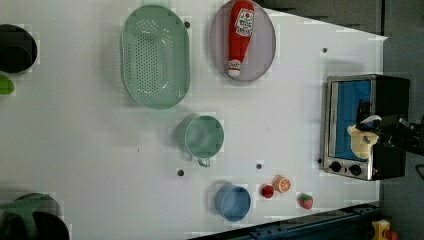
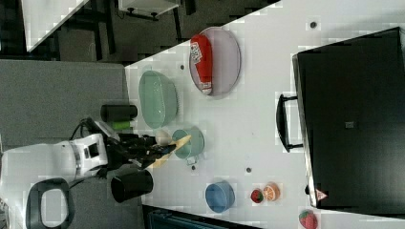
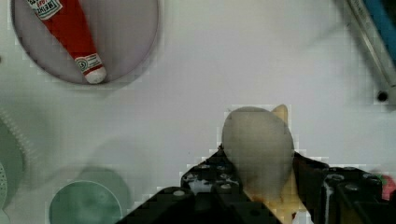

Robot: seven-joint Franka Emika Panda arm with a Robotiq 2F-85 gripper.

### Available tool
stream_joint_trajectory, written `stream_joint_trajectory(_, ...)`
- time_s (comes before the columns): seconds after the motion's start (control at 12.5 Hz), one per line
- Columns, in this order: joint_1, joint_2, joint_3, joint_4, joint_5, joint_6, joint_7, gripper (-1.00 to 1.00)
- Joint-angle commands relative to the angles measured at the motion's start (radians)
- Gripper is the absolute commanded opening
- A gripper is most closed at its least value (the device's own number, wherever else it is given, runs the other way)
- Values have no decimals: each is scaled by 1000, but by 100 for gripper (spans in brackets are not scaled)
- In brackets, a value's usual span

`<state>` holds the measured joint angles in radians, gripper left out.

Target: Pick Banana and place it in mug.

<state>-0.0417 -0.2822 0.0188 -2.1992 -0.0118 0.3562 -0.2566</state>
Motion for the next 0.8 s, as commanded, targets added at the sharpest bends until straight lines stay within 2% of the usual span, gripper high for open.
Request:
stream_joint_trajectory(0.08, 35, 12, 63, 9, 29, -70, 112, -26)
stream_joint_trajectory(0.32, 57, 21, 180, 7, 35, -73, 299, -26)
stream_joint_trajectory(0.56, 67, 64, 297, 6, 103, -54, 462, -26)
stream_joint_trajectory(0.8, 69, 147, 384, 5, 141, 53, 559, -26)
